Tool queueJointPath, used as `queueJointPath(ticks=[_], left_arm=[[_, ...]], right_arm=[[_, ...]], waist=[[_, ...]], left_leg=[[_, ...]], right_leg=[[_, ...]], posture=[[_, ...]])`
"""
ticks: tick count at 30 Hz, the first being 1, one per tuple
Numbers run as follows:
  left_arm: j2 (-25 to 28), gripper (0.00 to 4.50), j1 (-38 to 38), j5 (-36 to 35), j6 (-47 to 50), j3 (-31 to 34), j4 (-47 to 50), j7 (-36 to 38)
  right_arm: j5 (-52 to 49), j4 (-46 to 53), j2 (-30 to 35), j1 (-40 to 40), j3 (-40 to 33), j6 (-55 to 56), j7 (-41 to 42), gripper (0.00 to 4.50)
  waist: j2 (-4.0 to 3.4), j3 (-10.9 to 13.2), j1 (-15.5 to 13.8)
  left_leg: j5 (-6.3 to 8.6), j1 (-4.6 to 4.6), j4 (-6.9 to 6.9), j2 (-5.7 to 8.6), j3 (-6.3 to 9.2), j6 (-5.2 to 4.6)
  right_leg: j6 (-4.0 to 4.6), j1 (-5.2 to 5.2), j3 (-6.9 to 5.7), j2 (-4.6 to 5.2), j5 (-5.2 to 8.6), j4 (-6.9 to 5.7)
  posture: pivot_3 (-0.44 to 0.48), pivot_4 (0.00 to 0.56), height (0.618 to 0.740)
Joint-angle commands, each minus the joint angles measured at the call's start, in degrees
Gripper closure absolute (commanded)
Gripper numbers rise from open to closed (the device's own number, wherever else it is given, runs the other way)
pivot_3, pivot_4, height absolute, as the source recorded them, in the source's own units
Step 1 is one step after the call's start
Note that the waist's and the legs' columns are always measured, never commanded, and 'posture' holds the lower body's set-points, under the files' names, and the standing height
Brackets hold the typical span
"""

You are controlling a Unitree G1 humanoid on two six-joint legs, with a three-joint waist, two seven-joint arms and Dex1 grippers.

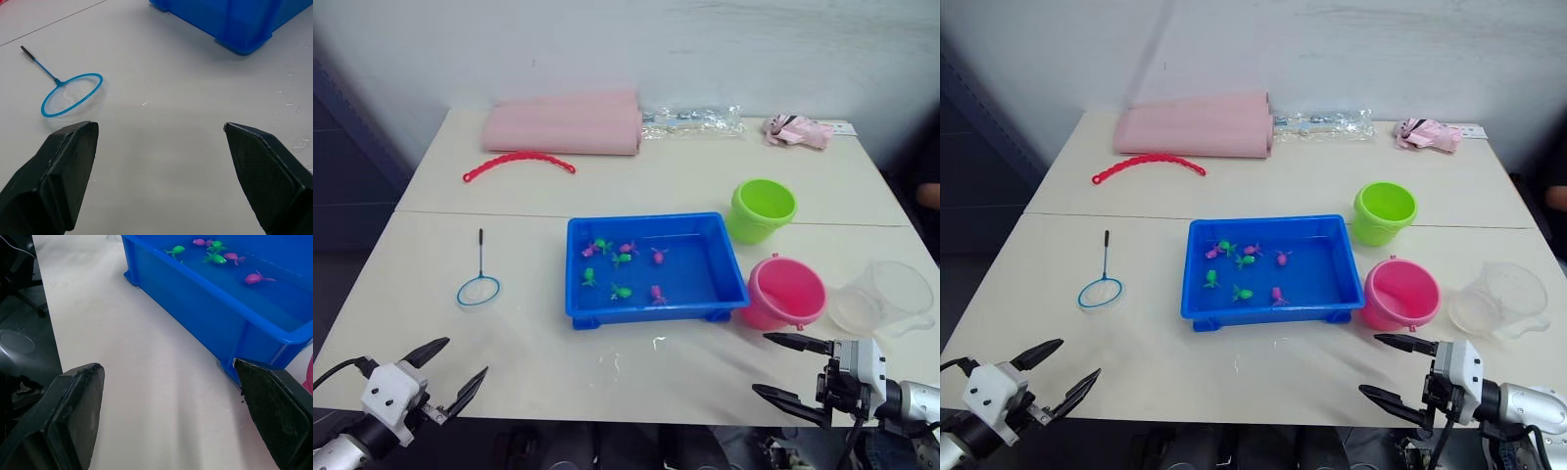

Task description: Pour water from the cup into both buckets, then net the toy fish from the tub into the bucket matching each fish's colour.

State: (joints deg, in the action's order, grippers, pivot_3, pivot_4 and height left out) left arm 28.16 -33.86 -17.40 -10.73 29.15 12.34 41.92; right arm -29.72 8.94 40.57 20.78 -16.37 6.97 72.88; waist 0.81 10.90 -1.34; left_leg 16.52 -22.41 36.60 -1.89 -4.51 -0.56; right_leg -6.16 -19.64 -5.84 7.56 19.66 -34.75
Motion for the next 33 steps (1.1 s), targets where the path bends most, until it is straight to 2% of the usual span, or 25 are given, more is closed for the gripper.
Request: queueJointPath(ticks=[1,4,7,9,13,16,19,23,26,29,33], left_arm=[[0.7,0.03,0.0,-2.2,-0.4,1.3,0.5,0.8],[0.9,0.03,-0.1,-5.7,2.4,3.1,2.0,0.7],[-0.1,0.03,-1.3,-12.3,7.6,5.5,5.1,-0.3],[-1.9,0.03,-2.0,-15.6,8.3,8.4,5.4,-1.4],[-6.4,0.03,-3.4,-17.6,7.1,13.9,3.1,-4.7],[-10.7,0.03,-5.1,-18.8,9.9,18.9,3.4,-13.4],[-13.6,0.03,-7.5,-18.2,12.0,20.3,4.8,-17.2],[-16.1,0.03,-9.8,-20.4,17.4,18.6,7.6,-20.5],[-15.7,0.03,-8.7,-20.8,18.1,15.7,11.6,-19.3],[-14.5,0.03,-8.1,-19.7,15.3,12.6,15.1,-14.4],[-9.4,0.03,-6.9,-18.2,14.8,5.4,19.4,-5.9]], right_arm=[[-0.6,0.0,-0.2,-1.1,0.1,0.5,0.4,0.00],[-1.6,0.5,1.0,-3.2,2.2,-1.9,2.2,0.00],[-3.6,3.8,1.6,-4.9,3.2,-5.4,2.1,0.00],[-4.3,5.8,1.2,-7.7,5.0,-7.0,1.7,0.00],[-6.2,9.1,-1.2,-13.3,7.6,-10.5,-2.0,0.00],[-6.1,11.0,-2.8,-16.4,9.3,-10.4,-3.1,0.00],[-6.2,11.8,-4.1,-17.5,10.0,-10.2,-3.6,0.00],[-5.3,11.0,-5.8,-18.6,10.4,-7.5,-3.0,0.00],[-5.6,10.1,-5.2,-18.6,9.8,-7.8,-2.3,0.00],[-5.7,10.3,-4.9,-18.1,8.2,-7.7,-3.4,0.00],[-7.2,13.2,-3.2,-13.5,2.6,-10.6,-7.3,0.00]], waist=[[0.00,0.0,0.0],[0.00,0.0,0.2],[-0.01,0.0,0.2],[-0.01,0.0,0.3],[0.00,0.0,0.7],[0.02,0.0,0.7],[0.11,0.0,0.7],[0.24,-0.1,-0.1],[0.27,-0.1,-0.2],[0.29,-0.1,-0.1],[0.22,-0.1,0.0]], left_leg=[[0.00,0.00,0.00,0.00,0.00,0.00],[0.00,0.01,0.01,-0.01,0.00,0.00],[-0.01,0.01,0.01,-0.05,-0.03,-0.01],[-0.13,0.01,0.00,-0.07,-0.03,-0.23],[-0.14,0.01,0.00,-0.10,-0.03,-0.24],[-0.13,-0.02,0.00,-0.08,-0.02,-0.23],[-0.08,-0.03,0.01,-0.08,-0.02,-0.25],[0.11,-0.03,0.03,-0.04,-0.04,0.00],[0.11,-0.04,0.06,-0.04,-0.01,0.00],[0.11,-0.04,0.08,-0.04,0.00,0.01],[0.17,-0.12,0.07,-0.07,-0.04,0.08]], right_leg=[[0.00,0.00,0.00,0.00,0.00,0.00],[0.00,-0.01,0.00,0.00,0.00,-0.02],[0.01,-0.04,0.06,-0.01,0.01,-0.06],[0.02,-0.03,0.11,-0.01,0.01,-0.05],[0.03,-0.04,0.16,-0.03,0.01,-0.05],[0.03,-0.07,0.21,-0.03,0.02,0.00],[0.03,-0.05,0.23,-0.03,0.02,0.04],[0.02,-0.04,0.22,0.00,0.01,0.09],[0.04,-0.04,0.21,0.01,0.02,0.08],[0.07,-0.03,0.25,0.02,0.03,0.09],[0.14,-0.09,0.25,-0.02,0.06,0.13]], posture=[[0.000,0.150,0.740],[0.000,0.150,0.740],[0.000,0.150,0.740],[0.000,0.150,0.740],[0.000,0.150,0.740],[0.000,0.150,0.740],[0.000,0.150,0.740],[0.000,0.150,0.740],[0.000,0.150,0.740],[0.000,0.150,0.740],[0.000,0.150,0.740]])
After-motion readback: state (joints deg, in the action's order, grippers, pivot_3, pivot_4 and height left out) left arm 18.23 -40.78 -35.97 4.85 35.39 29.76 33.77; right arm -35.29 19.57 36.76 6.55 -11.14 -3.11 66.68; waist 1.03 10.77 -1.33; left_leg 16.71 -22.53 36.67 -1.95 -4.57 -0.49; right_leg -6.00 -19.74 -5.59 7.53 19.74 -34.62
